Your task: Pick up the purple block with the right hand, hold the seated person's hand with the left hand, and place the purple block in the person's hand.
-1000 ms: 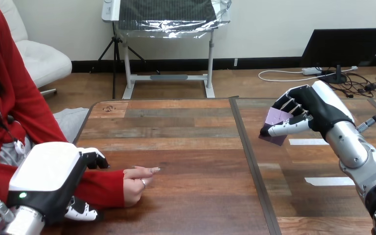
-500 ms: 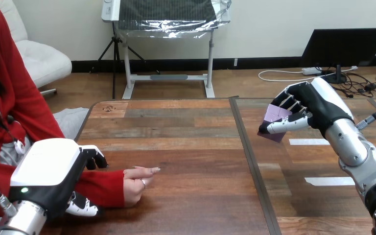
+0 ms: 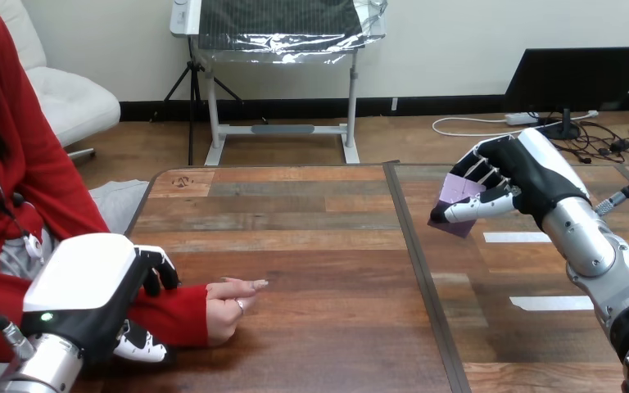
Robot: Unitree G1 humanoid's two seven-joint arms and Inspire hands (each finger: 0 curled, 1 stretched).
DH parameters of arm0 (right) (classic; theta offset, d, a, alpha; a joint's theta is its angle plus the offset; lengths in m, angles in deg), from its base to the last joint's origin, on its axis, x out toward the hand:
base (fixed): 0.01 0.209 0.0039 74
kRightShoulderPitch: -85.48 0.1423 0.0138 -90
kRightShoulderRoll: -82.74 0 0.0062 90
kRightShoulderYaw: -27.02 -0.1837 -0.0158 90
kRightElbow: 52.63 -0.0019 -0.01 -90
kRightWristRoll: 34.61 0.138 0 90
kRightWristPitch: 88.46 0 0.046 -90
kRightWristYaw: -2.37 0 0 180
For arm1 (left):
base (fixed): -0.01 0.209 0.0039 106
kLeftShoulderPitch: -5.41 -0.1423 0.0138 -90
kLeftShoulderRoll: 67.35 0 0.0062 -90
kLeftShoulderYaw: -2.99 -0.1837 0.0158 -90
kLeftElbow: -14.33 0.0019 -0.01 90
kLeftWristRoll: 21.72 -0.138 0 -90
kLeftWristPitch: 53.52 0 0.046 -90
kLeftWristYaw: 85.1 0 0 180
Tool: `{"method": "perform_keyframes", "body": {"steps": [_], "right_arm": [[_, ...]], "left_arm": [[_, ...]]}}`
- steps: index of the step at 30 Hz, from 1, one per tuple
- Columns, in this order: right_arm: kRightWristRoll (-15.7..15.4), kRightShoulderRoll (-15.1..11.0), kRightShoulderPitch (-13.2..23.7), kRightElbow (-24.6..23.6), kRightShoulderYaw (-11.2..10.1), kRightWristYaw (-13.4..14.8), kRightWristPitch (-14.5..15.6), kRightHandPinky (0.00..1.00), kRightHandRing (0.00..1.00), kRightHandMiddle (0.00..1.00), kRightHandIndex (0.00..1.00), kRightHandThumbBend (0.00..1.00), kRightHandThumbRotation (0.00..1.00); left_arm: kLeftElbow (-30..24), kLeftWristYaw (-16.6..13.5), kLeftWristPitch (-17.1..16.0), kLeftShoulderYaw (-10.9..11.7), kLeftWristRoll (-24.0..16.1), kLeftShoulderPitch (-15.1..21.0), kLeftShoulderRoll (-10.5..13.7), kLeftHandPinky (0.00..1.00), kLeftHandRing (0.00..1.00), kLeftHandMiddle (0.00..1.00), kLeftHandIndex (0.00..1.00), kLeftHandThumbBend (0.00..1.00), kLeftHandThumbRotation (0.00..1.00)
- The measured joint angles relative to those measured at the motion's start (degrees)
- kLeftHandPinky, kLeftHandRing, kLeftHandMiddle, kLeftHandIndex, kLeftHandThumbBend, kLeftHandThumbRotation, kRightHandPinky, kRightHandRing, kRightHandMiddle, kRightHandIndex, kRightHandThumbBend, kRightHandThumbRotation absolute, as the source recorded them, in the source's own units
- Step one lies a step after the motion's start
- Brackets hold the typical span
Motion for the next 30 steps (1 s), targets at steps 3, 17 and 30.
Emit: {"method": "perform_keyframes", "body": {"steps": [3,17,30], "right_arm": [[0.4,0.0,0.0,0.0,0.0,-0.3,0.0,0.4,0.45,0.49,0.5,0.76,0.0],[1.4,0.0,0.0,0.0,0.0,-0.6,-0.9,0.4,0.44,0.48,0.49,0.76,0.0],[1.7,0.0,0.0,-0.1,0.0,-0.6,-1.4,0.4,0.44,0.48,0.49,0.76,0.0]], "left_arm": [[0.9,0.0,0.2,-0.5,0.0,0.3,0.1,0.49,0.56,0.6,0.59,0.97,0.0],[3.6,1.5,3.8,-2.8,-0.5,2.2,0.7,0.58,0.63,0.66,0.65,0.95,0.0],[5.2,2.9,6.4,-5.3,-2.9,3.6,1.9,0.67,0.69,0.71,0.69,0.96,0.0]]}}
